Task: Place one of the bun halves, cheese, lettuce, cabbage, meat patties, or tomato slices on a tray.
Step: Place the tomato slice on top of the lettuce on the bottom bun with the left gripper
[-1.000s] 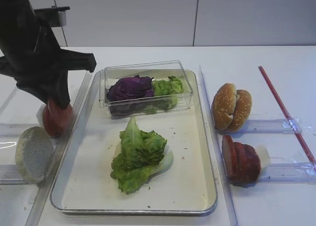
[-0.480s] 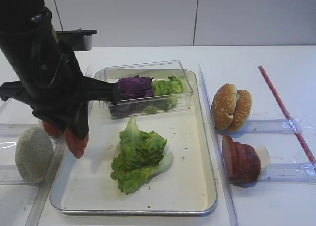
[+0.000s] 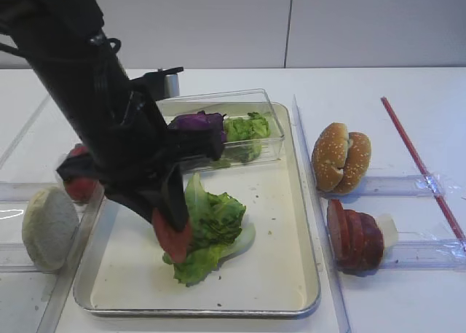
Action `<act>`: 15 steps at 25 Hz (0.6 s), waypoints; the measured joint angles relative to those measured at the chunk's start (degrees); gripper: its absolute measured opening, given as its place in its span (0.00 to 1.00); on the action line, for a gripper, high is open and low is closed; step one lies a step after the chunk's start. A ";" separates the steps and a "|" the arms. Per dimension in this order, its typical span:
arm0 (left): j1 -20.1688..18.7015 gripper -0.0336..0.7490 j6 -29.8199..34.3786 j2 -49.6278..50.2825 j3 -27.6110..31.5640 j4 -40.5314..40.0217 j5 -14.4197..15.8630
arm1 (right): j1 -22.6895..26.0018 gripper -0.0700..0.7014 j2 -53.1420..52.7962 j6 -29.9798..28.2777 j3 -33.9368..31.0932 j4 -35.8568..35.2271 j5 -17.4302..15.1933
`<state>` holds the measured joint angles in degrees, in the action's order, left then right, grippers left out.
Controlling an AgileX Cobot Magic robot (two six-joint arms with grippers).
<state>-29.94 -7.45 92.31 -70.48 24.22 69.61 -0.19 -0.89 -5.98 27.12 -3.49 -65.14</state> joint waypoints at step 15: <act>0.00 0.16 13.97 4.91 0.00 14.08 -11.40 | 0.00 0.32 0.00 0.00 0.00 0.00 0.00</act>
<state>-29.94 6.52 97.22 -70.48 38.30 58.21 -0.19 -0.89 -5.98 27.12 -3.49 -65.14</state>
